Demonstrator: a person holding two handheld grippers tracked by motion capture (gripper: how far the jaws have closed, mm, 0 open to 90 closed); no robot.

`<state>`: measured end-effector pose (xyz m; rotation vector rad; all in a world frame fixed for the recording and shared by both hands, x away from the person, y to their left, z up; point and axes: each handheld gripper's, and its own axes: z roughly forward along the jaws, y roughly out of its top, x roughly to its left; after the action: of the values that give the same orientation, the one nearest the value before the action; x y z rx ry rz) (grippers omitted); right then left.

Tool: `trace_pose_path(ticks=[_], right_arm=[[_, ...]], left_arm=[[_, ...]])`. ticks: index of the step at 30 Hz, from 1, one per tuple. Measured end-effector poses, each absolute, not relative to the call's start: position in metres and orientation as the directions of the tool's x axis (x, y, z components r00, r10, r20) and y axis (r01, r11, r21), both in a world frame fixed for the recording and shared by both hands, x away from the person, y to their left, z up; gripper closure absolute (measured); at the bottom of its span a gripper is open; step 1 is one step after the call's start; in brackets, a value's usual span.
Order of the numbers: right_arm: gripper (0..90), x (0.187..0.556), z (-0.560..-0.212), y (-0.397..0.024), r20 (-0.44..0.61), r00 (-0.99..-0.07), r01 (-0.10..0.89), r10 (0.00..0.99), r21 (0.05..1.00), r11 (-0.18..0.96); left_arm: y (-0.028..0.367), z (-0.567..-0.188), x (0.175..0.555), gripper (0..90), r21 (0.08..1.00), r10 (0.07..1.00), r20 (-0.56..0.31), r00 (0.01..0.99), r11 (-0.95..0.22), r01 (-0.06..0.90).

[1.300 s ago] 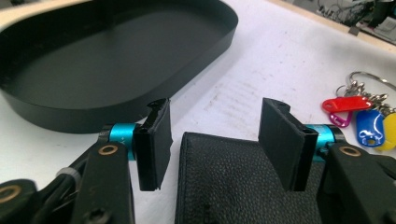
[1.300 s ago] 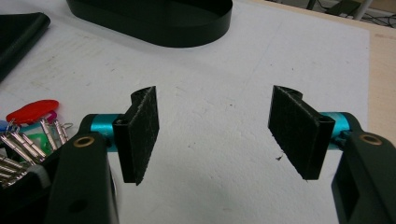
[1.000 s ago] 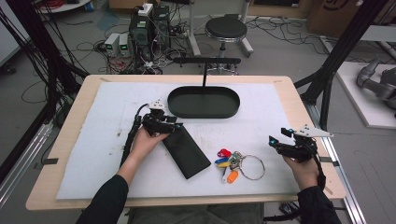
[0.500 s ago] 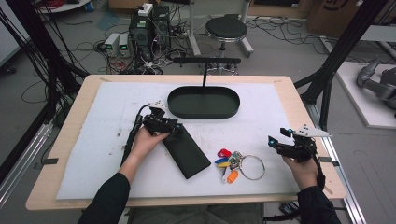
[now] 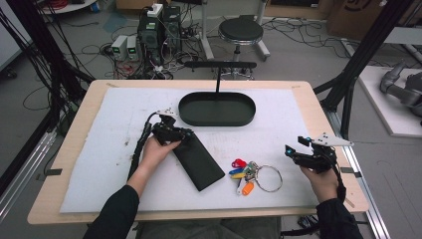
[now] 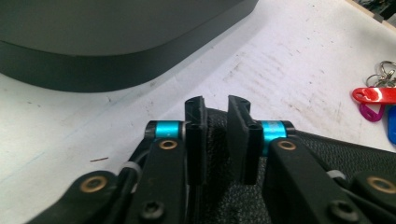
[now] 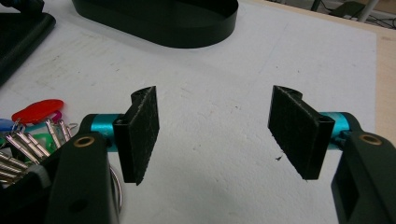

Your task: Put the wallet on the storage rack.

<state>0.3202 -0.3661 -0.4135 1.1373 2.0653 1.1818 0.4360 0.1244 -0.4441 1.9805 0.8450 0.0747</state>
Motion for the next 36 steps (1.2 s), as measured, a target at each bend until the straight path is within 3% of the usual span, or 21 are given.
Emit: trace_pose_path(ticks=[4,17,36], right_arm=[[34.5,0.321,-0.413,-0.365,-0.014,-0.528,0.417,0.849,0.867,0.274],[34.8,0.319,-0.406,-0.343,-0.022,-0.582,0.368,0.813,0.885,0.287],[33.8,0.317,-0.405,-0.246,0.093,-0.805,0.343,0.586,0.879,0.332]], left_arm=[[0.125,-0.439,0.432,81.5,0.800,0.590,-0.239,0.771,-0.331,0.501],[0.141,-0.428,0.413,85.0,0.847,0.576,-0.235,0.783,-0.274,0.456],[0.156,-0.395,0.370,85.9,0.942,0.531,-0.091,0.842,-0.228,0.246]])
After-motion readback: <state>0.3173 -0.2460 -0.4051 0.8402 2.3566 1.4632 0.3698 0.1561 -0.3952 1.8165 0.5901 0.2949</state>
